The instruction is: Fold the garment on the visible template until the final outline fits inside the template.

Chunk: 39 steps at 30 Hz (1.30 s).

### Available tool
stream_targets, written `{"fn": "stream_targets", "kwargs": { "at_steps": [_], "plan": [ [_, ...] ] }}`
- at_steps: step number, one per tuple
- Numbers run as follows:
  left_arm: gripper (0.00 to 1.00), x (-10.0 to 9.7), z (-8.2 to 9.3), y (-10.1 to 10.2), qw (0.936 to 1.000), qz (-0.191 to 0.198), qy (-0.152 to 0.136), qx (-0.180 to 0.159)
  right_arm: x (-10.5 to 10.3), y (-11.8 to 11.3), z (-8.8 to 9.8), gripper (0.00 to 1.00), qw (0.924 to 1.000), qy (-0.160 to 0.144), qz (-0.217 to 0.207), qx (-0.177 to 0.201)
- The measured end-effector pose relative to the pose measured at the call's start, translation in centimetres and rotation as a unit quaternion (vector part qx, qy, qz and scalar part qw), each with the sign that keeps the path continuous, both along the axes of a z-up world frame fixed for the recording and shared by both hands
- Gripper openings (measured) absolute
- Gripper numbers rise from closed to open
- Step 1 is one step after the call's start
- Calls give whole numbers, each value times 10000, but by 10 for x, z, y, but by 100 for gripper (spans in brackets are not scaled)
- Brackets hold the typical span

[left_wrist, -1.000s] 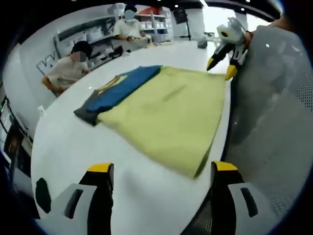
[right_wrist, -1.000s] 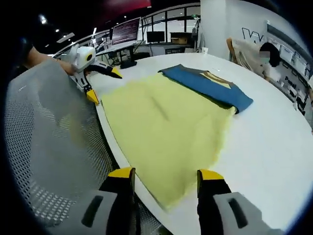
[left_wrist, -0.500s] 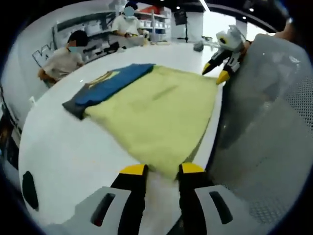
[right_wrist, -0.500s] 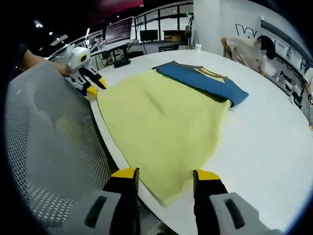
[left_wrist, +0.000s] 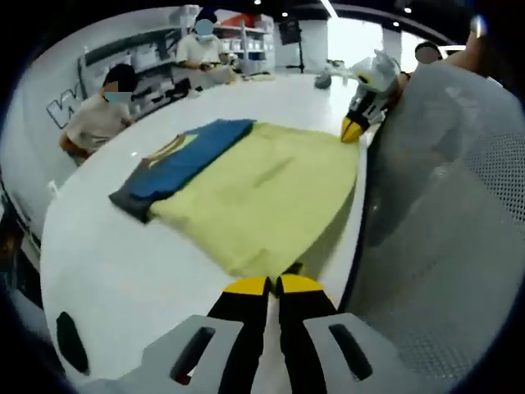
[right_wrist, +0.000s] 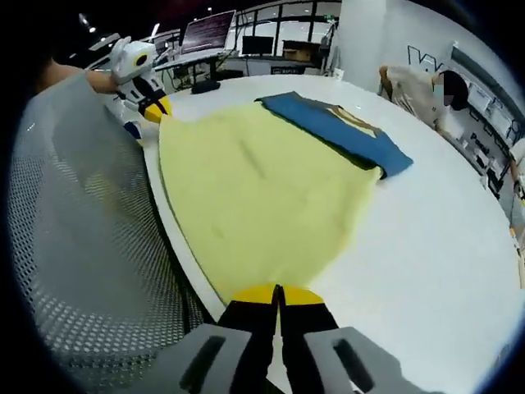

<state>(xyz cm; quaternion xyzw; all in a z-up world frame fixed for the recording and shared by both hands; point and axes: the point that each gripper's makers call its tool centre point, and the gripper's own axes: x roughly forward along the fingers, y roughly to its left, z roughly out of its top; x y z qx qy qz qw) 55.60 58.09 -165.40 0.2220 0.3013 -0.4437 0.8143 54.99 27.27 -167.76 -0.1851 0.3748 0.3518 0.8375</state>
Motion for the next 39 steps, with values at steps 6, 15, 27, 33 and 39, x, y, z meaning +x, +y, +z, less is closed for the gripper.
{"fn": "stream_targets", "kwargs": {
  "at_steps": [6,15,27,33,39],
  "plan": [
    [7,0,-2,7,9998,-10,-86,166,-3,1,11,0,9997,91,47,243],
    [7,9,6,3,9998,167,-105,22,-22,23,1,27,9936,390,1039,217],
    [9,27,4,-4,9990,414,-95,-113,-19,24,-10,20,9891,387,1392,-273],
    [13,29,-3,-5,9983,556,-65,-141,2,12,-9,0,9980,140,611,-49],
    [16,16,4,5,9968,759,189,-132,5,15,-10,0,9984,380,413,-7]
  ]
}}
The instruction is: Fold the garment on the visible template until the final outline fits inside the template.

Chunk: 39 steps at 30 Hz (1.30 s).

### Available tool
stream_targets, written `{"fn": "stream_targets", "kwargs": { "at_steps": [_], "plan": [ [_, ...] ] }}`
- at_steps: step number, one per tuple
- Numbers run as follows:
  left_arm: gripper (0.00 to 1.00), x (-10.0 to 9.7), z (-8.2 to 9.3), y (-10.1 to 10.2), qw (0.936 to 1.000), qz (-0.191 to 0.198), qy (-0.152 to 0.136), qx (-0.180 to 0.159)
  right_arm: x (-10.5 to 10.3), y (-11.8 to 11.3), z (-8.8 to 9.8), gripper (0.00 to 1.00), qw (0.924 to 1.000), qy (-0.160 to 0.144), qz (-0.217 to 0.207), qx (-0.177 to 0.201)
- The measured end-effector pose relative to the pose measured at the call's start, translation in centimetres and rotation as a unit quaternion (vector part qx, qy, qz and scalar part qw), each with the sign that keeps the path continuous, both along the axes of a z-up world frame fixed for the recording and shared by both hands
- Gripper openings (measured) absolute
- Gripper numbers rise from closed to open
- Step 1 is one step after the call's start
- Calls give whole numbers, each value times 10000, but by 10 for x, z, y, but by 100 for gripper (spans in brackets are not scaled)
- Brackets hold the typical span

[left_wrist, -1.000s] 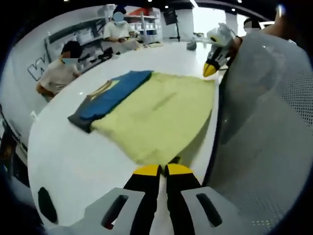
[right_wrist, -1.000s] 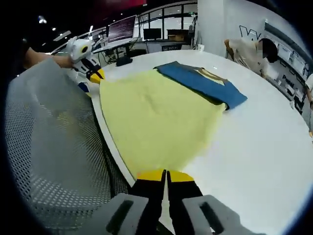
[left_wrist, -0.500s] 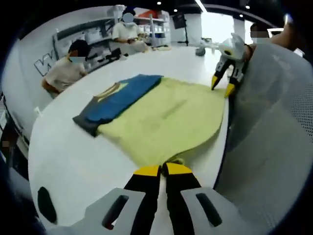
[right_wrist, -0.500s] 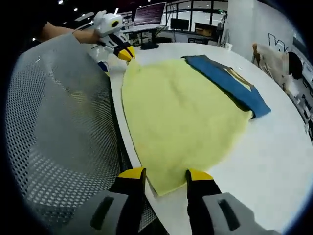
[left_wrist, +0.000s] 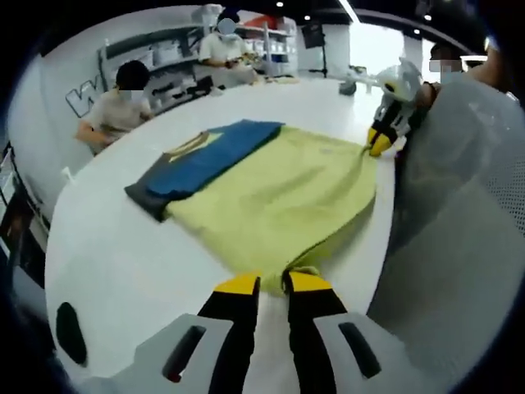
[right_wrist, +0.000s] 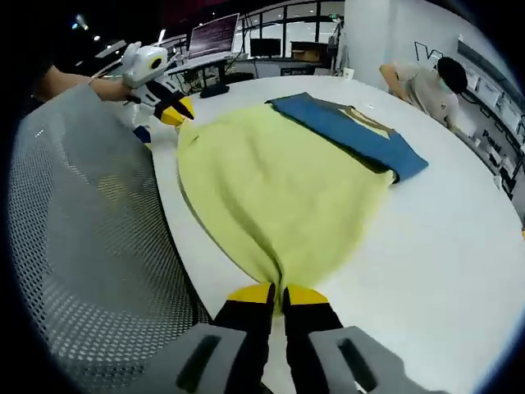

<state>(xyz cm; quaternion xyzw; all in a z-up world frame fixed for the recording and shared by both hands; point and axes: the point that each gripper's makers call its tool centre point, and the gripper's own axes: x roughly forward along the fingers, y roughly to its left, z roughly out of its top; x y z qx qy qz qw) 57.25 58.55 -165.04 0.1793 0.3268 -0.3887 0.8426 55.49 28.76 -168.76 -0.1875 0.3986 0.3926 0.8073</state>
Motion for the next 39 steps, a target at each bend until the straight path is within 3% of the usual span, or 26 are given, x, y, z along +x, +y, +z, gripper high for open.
{"fn": "stream_targets", "kwargs": {
  "at_steps": [4,6,10,11,13,17,23,26,34,39],
  "plan": [
    [15,-23,-4,4,9993,21,363,-35,0,-1,-1,0,9997,154,-185,44],
    [16,-36,-16,4,9973,34,733,-81,1,-1,-1,0,9996,173,-213,61],
    [27,-42,-28,0,9957,-5,921,-72,0,-1,-2,0,9994,196,-254,88],
    [28,-44,-32,-3,9939,17,1085,-198,1,-1,-2,0,9994,198,-262,93],
    [31,-41,-32,-4,9943,11,1035,-250,0,-1,-2,0,9995,188,-258,71],
    [25,-29,-30,-7,9976,-110,659,-178,0,-1,-2,0,9997,172,-201,14],
    [18,-23,-34,-8,9990,-244,350,-108,0,0,0,0,9992,212,-323,115],
    [14,-22,-32,-6,9991,-257,328,-43,0,-1,1,0,9988,251,-379,167],
    [7,-14,-5,4,9984,-495,-87,245,2,-3,18,0,9992,117,-308,243],
    [5,-6,10,15,9971,-552,-349,389,8,-6,33,0,9990,-168,-322,255]
  ]
}}
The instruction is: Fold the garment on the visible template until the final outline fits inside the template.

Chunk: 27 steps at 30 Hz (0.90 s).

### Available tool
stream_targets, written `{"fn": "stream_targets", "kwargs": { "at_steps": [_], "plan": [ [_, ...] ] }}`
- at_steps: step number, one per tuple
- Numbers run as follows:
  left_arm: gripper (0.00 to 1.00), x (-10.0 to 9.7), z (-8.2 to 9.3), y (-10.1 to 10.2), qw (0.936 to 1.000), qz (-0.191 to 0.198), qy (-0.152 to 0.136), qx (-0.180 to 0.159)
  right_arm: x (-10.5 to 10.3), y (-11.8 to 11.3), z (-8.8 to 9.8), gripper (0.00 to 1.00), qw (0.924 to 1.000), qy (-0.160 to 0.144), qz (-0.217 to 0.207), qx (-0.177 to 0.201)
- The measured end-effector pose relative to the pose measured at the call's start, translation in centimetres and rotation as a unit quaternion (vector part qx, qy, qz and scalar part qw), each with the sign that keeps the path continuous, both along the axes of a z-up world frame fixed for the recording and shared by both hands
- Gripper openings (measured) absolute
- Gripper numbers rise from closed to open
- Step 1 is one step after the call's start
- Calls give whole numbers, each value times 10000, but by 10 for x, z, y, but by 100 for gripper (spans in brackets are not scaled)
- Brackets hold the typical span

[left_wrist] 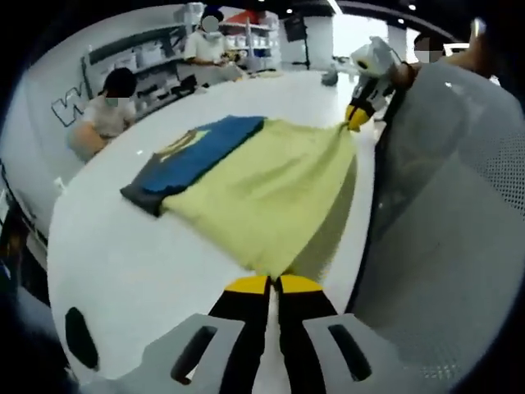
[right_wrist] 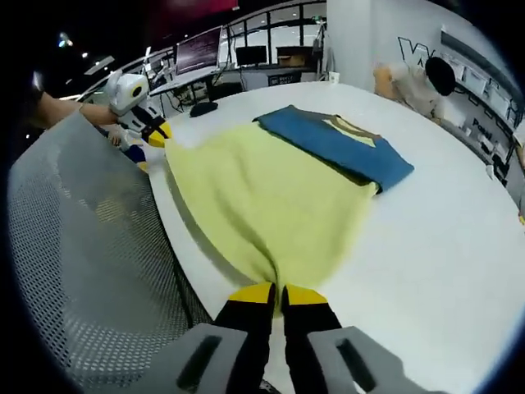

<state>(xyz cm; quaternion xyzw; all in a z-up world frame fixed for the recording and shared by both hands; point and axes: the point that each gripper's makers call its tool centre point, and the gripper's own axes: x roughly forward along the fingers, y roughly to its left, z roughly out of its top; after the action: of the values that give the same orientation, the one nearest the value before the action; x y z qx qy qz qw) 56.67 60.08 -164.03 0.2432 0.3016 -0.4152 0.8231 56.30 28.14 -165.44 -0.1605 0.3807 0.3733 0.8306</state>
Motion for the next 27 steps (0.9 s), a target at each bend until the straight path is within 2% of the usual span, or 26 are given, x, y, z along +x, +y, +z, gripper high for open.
{"fn": "stream_targets", "kwargs": {
  "at_steps": [3,4,8,11,13,14,17,18,19,22,23,27],
  "plan": [
    [5,-1,1,3,10000,-29,6,12,-1,-1,5,0,10000,-35,-25,43],
    [5,-1,7,1,10000,-36,-29,34,-2,-1,7,0,10000,-36,-27,45],
    [5,0,6,3,10000,15,-18,-1,-3,2,14,0,9999,-111,-17,112],
    [5,1,6,4,9999,9,-82,71,-4,1,14,0,9999,-109,32,24],
    [5,1,12,3,9998,22,-166,122,-4,0,16,0,9999,-99,9,43],
    [5,-2,15,1,9999,45,-129,27,-4,0,19,0,9999,-60,-43,103],
    [5,-15,8,-7,9997,-202,91,-39,-7,-5,10,0,10000,-7,-32,-58],
    [5,-20,-1,-5,9993,-343,122,123,-8,-7,7,0,9999,29,-32,-96],
    [5,-27,-8,-4,9989,-372,96,252,-9,-8,1,0,9998,104,-86,-117],
    [6,-30,-19,-7,9989,-391,63,253,-13,-6,-4,0,9997,178,-77,-142],
    [8,-30,-22,-7,9989,-381,43,268,-13,-5,-4,0,9997,182,-70,-162],
    [28,-28,-32,-1,9989,-313,-2,353,-12,-8,-5,0,9996,211,-105,-183]
  ]
}}
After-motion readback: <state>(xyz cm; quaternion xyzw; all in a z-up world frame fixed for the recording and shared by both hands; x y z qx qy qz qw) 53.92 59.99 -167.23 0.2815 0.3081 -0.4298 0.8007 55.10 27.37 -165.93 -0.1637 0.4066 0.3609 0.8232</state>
